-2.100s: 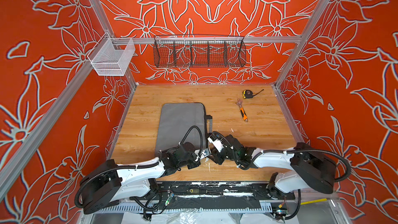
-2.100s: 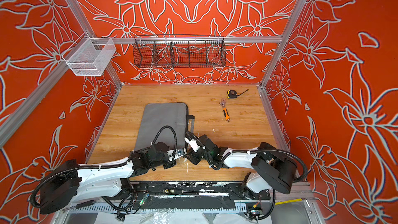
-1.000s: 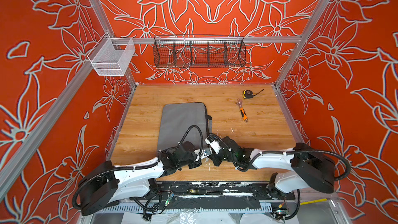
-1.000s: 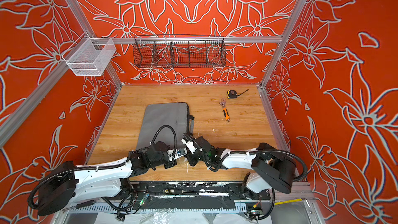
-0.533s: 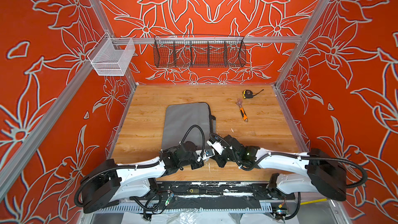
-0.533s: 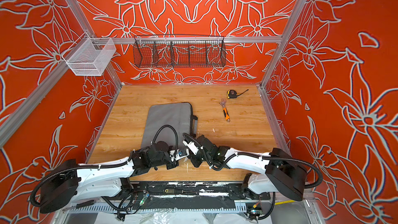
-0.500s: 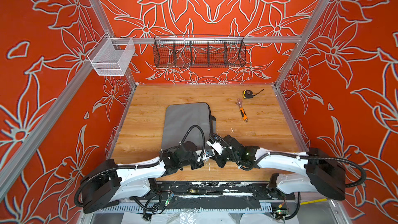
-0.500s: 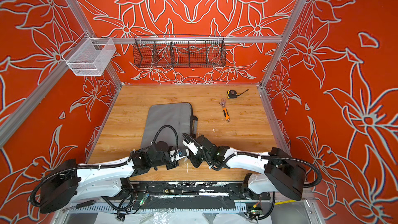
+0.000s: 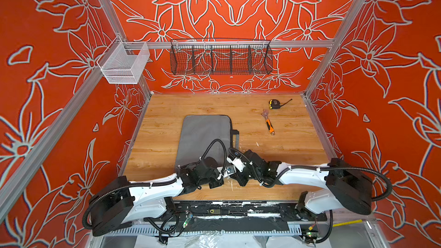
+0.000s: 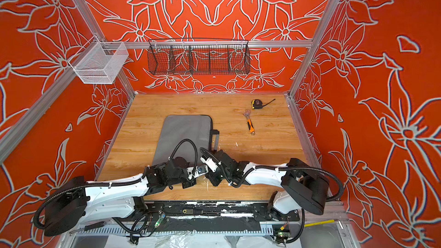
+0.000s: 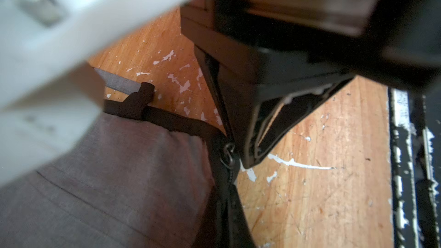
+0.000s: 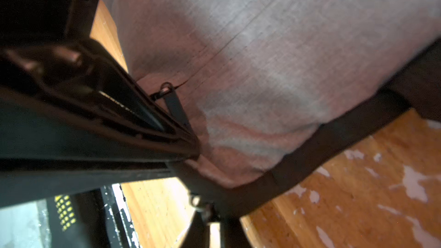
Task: Open the zippered laptop bag and take out the laptop
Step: Unzip the zipper on the zippered laptop bag.
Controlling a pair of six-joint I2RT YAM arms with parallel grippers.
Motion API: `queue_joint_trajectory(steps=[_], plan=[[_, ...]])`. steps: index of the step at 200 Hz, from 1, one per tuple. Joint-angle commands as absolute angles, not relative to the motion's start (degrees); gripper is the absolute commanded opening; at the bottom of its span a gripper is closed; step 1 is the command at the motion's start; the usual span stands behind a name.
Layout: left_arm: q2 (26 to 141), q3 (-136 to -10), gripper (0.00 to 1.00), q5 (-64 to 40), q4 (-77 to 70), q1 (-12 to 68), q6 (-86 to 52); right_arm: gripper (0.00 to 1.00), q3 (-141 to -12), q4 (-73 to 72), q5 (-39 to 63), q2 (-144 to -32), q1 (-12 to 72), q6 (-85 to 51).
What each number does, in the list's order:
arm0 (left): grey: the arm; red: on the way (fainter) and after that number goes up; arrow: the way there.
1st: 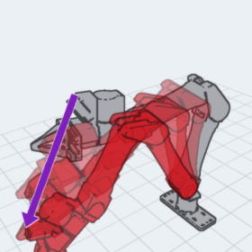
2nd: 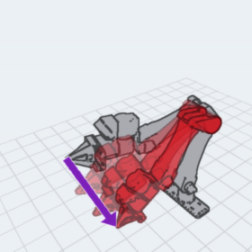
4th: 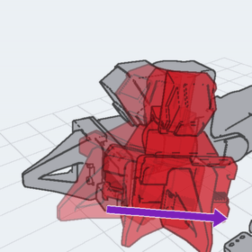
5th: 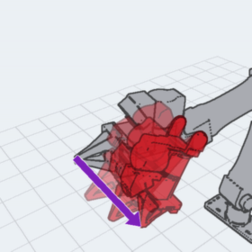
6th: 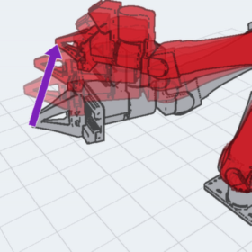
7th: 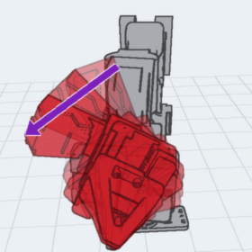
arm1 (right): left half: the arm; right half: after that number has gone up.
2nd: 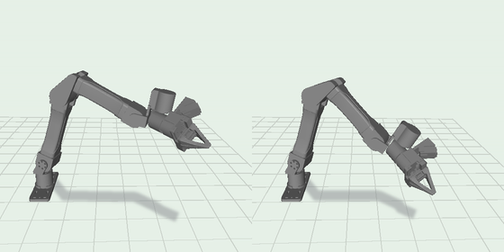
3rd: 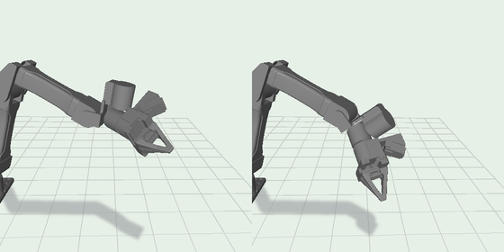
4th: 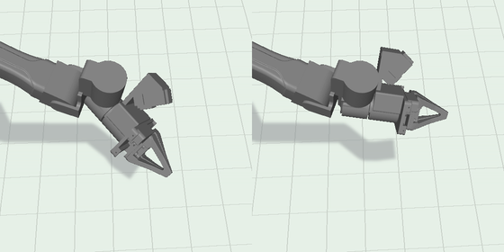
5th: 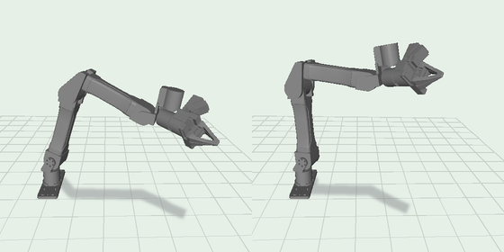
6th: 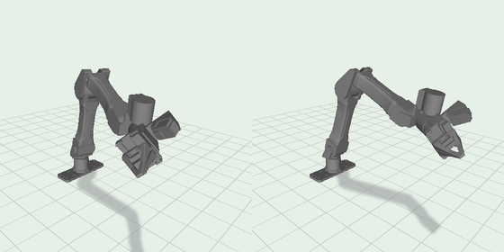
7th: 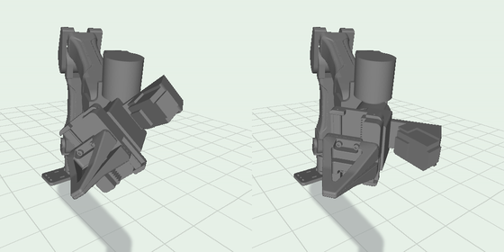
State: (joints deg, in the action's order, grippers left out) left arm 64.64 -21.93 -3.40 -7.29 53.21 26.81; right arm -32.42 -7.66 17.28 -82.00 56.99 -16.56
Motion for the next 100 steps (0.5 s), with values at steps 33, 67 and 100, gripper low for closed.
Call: queue_joint_trajectory(steps=[33,67,100], plan=[[63.46,-21.24,0.00,-2.51,-10.80,52.90,26.61,0.00,-32.57,-9.44,18.02,-81.02,57.18,-18.36],[63.98,-20.02,0.00,-3.33,-11.59,52.99,25.70,0.00,-33.55,1.42,15.99,-76.74,55.81,-16.18],[63.21,-18.75,0.00,-3.40,-12.66,53.17,25.06,0.00,-33.20,8.96,18.43,-73.53,51.24,-13.83]])
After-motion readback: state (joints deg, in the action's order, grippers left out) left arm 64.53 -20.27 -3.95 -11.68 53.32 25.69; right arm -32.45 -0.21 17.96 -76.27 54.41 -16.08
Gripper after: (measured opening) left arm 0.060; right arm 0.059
